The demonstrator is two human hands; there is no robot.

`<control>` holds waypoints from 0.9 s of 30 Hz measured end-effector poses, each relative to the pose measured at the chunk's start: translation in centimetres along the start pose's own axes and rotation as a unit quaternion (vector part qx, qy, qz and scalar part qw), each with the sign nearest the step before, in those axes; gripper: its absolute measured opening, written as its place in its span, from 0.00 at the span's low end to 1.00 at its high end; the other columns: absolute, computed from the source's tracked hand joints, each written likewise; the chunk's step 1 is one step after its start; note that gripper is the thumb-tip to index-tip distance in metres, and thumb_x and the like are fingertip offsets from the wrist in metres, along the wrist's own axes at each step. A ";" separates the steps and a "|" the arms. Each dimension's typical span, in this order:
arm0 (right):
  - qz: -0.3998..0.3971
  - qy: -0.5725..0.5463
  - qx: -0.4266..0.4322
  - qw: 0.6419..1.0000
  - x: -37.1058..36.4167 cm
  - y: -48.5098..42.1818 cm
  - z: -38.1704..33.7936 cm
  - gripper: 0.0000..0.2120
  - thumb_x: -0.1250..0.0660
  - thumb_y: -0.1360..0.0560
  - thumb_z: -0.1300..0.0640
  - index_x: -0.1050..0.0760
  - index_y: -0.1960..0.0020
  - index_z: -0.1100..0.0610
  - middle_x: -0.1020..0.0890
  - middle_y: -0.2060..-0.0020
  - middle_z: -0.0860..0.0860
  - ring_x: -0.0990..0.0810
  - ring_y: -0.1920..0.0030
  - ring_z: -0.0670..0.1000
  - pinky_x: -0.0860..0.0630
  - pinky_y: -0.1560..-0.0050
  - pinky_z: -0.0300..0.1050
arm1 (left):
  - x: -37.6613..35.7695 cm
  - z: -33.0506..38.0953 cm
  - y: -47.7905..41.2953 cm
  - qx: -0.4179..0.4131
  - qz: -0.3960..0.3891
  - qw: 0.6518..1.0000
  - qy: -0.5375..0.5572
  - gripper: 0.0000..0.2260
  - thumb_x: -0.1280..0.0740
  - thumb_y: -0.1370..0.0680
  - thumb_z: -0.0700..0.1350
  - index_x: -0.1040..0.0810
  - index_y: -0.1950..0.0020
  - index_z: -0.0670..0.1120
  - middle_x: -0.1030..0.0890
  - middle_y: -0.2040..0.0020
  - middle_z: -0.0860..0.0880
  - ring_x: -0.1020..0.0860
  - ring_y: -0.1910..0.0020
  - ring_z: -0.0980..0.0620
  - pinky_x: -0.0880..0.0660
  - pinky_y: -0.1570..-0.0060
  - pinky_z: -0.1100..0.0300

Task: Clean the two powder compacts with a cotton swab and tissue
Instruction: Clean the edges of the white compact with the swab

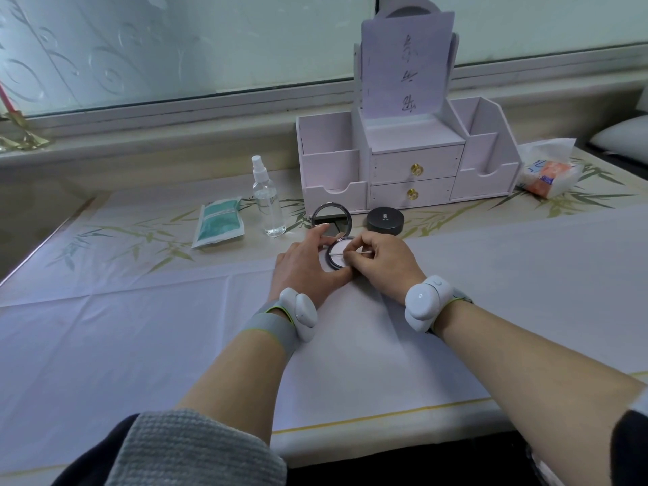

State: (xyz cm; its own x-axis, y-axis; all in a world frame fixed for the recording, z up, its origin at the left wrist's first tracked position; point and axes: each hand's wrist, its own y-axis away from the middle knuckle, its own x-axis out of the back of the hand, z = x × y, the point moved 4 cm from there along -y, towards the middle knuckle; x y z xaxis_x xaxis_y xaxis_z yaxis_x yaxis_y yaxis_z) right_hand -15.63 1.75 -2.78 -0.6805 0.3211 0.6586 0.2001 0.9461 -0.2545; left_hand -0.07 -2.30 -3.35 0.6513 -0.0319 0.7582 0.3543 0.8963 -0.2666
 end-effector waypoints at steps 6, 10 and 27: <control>-0.011 -0.025 0.004 1.000 0.1 0.0 0.2 0.01 0.28 0.28 0.52 0.20 0.58 0.47 0.23 0.69 0.44 0.24 0.65 0.46 0.28 0.59 0.44 | 0.0 0.1 0.1 -0.004 0.005 1.000 -0.009 0.37 0.26 0.31 0.63 0.34 0.26 0.55 0.21 0.38 0.64 0.25 0.35 0.53 0.31 0.34 0.49; -0.028 -0.040 0.006 0.999 0.3 0.1 0.2 0.01 0.28 0.27 0.53 0.19 0.58 0.48 0.24 0.71 0.44 0.26 0.68 0.44 0.28 0.59 0.44 | 0.1 0.1 0.1 -0.005 0.005 1.000 -0.008 0.37 0.26 0.31 0.64 0.34 0.26 0.55 0.20 0.38 0.64 0.24 0.35 0.53 0.31 0.35 0.48; -0.082 -0.065 0.022 0.994 1.1 0.1 0.2 0.02 0.28 0.26 0.56 0.19 0.58 0.51 0.22 0.70 0.48 0.27 0.68 0.45 0.29 0.61 0.40 | 0.2 0.2 0.3 -0.003 -0.002 1.000 0.002 0.36 0.27 0.33 0.60 0.34 0.27 0.56 0.21 0.38 0.63 0.25 0.35 0.55 0.32 0.33 0.50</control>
State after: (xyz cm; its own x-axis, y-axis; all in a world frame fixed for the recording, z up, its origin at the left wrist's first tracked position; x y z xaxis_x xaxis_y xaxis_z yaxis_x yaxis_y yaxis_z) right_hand -16.51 2.17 -2.17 -0.7868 0.1521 0.5981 0.0497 0.9816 -0.1842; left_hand 0.02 -1.97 -3.13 0.6525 -0.0362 0.7569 0.3602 0.8936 -0.2678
